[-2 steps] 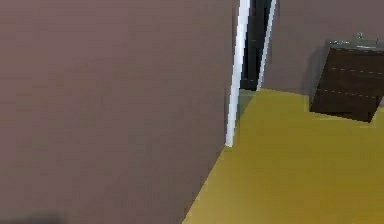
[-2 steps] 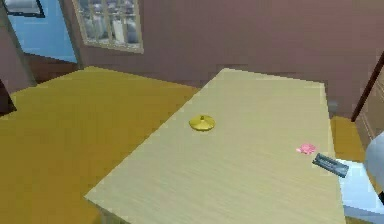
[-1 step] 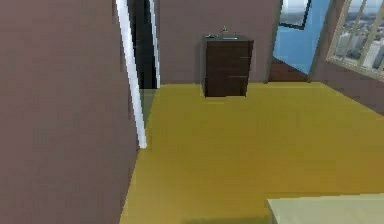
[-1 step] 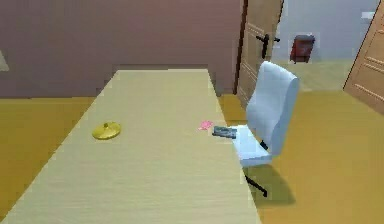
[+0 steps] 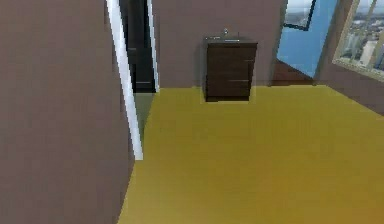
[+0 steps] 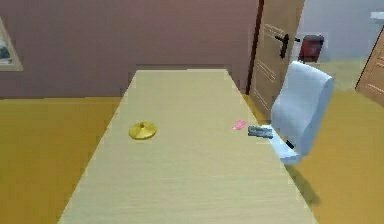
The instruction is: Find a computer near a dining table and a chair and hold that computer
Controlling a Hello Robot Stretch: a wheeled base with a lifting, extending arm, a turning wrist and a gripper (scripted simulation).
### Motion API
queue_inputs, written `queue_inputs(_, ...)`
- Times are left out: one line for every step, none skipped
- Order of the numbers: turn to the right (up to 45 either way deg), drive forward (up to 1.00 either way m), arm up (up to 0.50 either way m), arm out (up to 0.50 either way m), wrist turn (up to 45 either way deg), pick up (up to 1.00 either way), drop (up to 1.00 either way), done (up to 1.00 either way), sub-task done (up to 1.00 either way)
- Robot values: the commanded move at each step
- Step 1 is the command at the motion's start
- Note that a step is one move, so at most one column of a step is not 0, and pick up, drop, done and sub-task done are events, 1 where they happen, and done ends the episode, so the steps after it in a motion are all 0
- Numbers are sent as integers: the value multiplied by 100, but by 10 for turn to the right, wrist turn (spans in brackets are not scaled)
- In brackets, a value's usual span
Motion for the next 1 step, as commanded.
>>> queue_inputs(-60, 0, 0, 0, 0, 0, 0, 0, 0)
